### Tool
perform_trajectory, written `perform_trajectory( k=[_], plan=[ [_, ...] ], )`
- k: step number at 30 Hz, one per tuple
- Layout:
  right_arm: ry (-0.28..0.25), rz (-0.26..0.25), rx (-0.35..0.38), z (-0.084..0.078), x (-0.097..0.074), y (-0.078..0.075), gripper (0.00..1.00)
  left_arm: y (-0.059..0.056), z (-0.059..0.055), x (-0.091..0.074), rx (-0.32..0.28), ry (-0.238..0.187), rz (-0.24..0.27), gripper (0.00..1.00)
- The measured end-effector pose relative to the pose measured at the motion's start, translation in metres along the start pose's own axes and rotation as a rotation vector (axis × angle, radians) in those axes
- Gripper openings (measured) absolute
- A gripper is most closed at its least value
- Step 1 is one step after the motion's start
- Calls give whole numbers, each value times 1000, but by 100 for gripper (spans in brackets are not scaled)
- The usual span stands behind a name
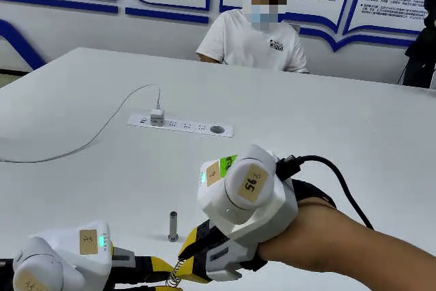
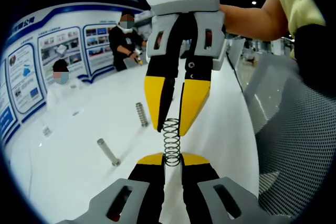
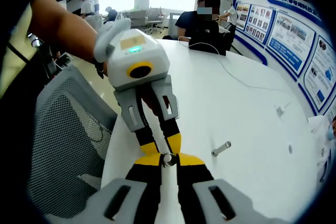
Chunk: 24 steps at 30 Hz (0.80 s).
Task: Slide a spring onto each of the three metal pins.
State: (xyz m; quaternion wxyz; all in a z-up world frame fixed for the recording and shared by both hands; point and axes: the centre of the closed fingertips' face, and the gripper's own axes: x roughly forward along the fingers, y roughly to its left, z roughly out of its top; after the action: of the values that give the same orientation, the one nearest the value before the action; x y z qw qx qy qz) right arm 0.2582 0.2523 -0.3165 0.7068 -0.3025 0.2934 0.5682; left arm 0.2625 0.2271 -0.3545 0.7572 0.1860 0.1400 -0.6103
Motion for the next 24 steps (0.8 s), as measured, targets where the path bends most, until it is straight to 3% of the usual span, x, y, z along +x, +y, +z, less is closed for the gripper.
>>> perform_trajectory(
  k=[24],
  plan=[
    [-28,-3,3,3,1,2,15,-1,-1,0,-64,-23,-7,11]
  ],
)
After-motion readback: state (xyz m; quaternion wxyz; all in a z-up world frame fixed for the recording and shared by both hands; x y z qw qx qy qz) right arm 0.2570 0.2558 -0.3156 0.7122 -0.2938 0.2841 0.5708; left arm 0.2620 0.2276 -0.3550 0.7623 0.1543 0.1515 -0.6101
